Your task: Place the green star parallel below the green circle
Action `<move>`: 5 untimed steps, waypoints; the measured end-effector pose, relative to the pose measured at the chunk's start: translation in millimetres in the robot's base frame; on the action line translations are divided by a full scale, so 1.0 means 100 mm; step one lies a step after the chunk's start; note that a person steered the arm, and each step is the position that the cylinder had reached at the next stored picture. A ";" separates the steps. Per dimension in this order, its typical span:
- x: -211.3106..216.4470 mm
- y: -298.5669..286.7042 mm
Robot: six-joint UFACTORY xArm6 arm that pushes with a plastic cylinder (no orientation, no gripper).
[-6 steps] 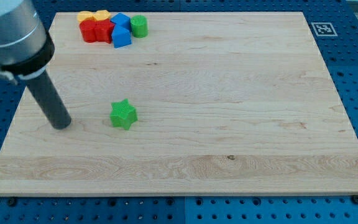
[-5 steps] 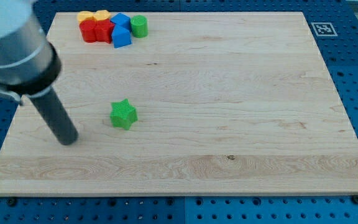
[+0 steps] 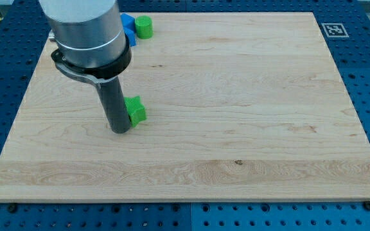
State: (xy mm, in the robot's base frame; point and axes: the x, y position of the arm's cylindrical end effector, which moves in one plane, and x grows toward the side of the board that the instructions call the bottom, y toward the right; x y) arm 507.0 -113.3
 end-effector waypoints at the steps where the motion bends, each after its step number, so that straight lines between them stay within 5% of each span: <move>1: 0.00 0.02; 5: 0.00 0.26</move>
